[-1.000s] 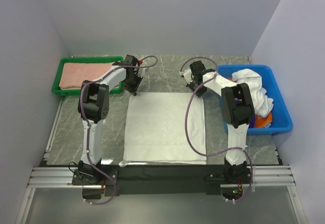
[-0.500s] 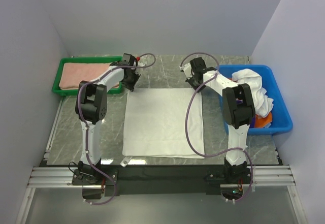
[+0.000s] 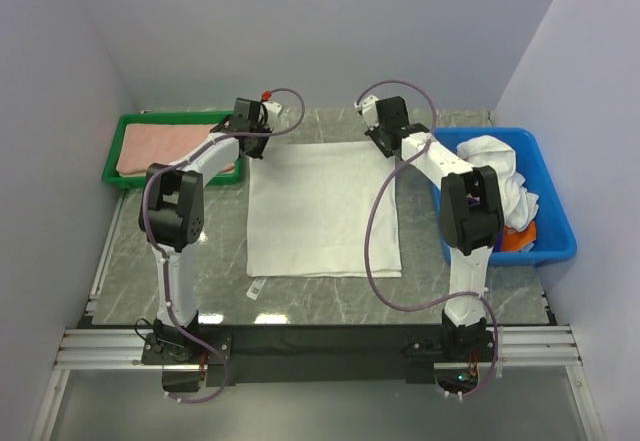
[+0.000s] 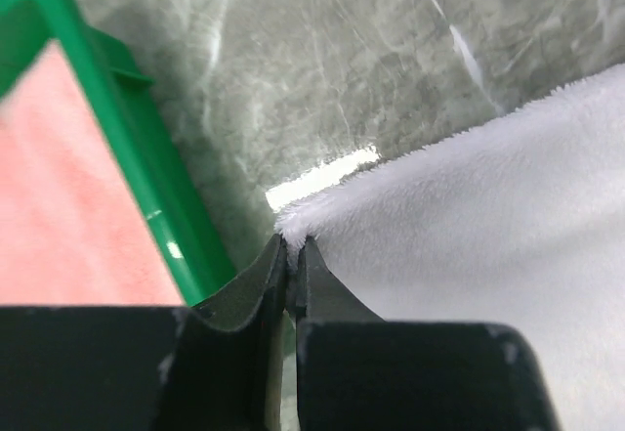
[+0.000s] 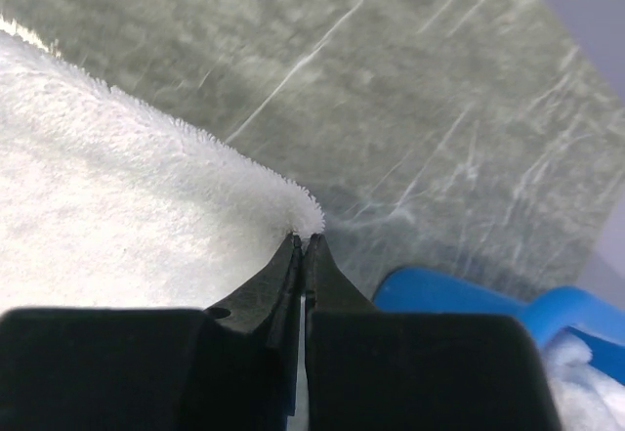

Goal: Fold and stack the towels
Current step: Fold the towel

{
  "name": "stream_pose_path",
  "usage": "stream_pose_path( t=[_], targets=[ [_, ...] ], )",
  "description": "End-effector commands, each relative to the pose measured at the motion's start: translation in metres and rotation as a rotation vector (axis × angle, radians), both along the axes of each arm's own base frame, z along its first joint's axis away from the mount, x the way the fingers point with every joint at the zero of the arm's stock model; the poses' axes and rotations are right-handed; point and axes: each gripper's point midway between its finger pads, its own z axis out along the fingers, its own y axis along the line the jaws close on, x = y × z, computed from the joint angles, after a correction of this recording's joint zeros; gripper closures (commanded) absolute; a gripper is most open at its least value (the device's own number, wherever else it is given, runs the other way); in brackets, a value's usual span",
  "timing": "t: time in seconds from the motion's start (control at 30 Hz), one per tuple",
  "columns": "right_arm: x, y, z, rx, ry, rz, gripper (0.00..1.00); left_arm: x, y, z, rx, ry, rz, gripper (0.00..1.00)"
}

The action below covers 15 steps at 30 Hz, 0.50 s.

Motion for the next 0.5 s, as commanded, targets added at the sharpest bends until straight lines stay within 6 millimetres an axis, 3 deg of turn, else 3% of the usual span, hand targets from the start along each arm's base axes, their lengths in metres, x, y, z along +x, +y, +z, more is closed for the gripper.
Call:
stream_pose_path(
  t=[0.0,0.03,0.1,0.17,0.2,0.23,0.3,0.37,0.47],
  targets=[
    [0.014,-0.021,0.074,-0.002,-0.229,-0.096,1.00,0.014,0.026,0.063,0.016,-0.196,0.078,0.99],
    [0.008,-0.022,0.067,-0.002,-0.219,-0.093,1.00,0.009,0.026,0.058,0.013,-0.186,0.072,0.99],
    [0.003,-0.022,0.075,0.015,-0.240,-0.087,1.00,0.005,0.026,0.070,-0.004,-0.213,0.071,0.99],
    [-0.006,-0.023,0.072,0.020,-0.229,-0.088,1.00,-0.005,0.025,0.065,-0.015,-0.200,0.061,0.99],
    [-0.009,-0.022,0.072,0.024,-0.234,-0.088,1.00,-0.009,0.026,0.072,-0.023,-0.214,0.062,0.99],
    [-0.016,-0.026,0.064,0.021,-0.217,-0.094,1.00,-0.015,0.026,0.066,-0.027,-0.200,0.064,0.99],
    [-0.022,-0.027,0.069,0.033,-0.239,-0.100,1.00,-0.023,0.025,0.074,-0.045,-0.207,0.055,0.99],
    [-0.033,-0.028,0.060,0.038,-0.219,-0.102,1.00,-0.035,0.025,0.067,-0.056,-0.186,0.054,0.99],
    [-0.050,-0.030,0.066,0.063,-0.235,-0.106,1.00,-0.052,0.024,0.080,-0.084,-0.205,0.043,0.99]
  ],
)
